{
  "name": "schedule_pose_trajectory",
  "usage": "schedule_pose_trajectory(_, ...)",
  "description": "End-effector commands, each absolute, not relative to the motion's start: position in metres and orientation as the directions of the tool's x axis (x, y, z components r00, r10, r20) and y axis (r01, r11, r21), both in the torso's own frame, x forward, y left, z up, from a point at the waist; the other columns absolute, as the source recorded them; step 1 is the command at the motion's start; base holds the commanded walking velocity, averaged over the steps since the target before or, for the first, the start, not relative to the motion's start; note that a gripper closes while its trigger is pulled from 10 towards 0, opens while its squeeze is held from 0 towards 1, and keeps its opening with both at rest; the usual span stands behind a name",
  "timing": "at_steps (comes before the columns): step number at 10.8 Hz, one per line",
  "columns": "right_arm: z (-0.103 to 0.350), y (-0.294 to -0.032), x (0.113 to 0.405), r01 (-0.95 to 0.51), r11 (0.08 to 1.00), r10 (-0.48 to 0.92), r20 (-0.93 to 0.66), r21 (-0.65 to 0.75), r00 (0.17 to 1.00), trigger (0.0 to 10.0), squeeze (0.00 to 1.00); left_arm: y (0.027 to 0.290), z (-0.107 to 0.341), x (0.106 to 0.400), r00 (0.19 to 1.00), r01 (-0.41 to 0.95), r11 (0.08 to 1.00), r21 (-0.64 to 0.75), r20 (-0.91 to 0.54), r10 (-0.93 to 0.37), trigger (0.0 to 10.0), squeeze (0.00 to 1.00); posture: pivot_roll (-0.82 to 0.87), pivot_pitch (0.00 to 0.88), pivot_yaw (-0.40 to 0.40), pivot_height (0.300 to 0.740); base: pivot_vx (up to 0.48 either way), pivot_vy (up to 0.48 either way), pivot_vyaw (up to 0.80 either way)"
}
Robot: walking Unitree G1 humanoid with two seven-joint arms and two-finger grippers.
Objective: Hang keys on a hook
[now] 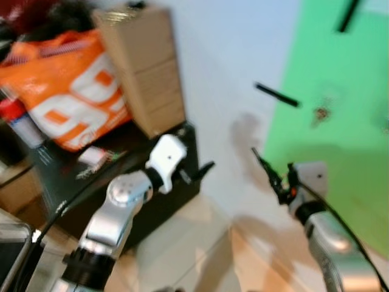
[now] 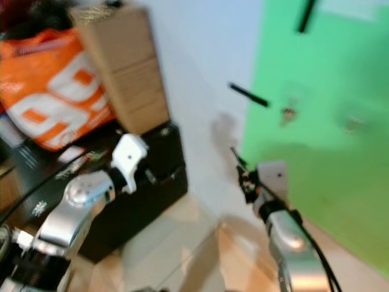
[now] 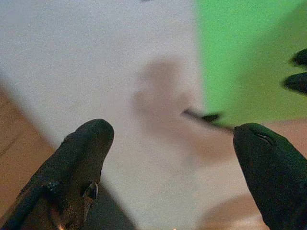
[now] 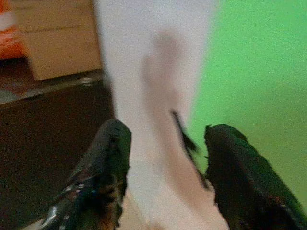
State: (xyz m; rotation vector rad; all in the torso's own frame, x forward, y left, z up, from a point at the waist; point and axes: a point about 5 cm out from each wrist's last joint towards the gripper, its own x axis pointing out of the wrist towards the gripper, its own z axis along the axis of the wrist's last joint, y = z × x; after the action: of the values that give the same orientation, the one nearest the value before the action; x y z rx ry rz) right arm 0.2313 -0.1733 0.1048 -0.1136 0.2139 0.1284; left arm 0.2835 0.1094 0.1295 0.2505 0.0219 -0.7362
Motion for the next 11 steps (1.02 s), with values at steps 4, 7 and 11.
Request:
schedule_pose_trajectory(4, 0.093, -0.168, 0.230, -0.118, 0.992, 0.106, -0.214, -0.043, 0.971, 10.0, 1.00, 0.143, 0.117, 0.286, 0.917, 0.399, 0.886, 0.236, -0.108, -0.384, 10.0, 0.00, -0.14, 0.000, 0.089, 0.740, 0.000, 0.000, 0.80)
schedule_pose_trajectory(7, 0.084, -0.164, 0.230, -0.132, 0.991, 0.130, -0.243, 0.004, 0.961, 10.0, 1.00, 0.141, 0.114, 0.278, 0.922, 0.387, 0.886, 0.257, -0.110, -0.370, 10.0, 0.00, -0.12, 0.000, 0.066, 0.740, 0.000, 0.000, 0.80)
schedule_pose_trajectory(11, 0.087, -0.168, 0.236, -0.119, 0.993, 0.116, -0.202, 0.000, 0.972, 10.0, 1.00, 0.135, 0.113, 0.279, 0.923, 0.384, 0.882, 0.273, -0.101, -0.371, 10.0, 0.00, -0.13, 0.000, 0.078, 0.740, 0.000, 0.000, 0.80)
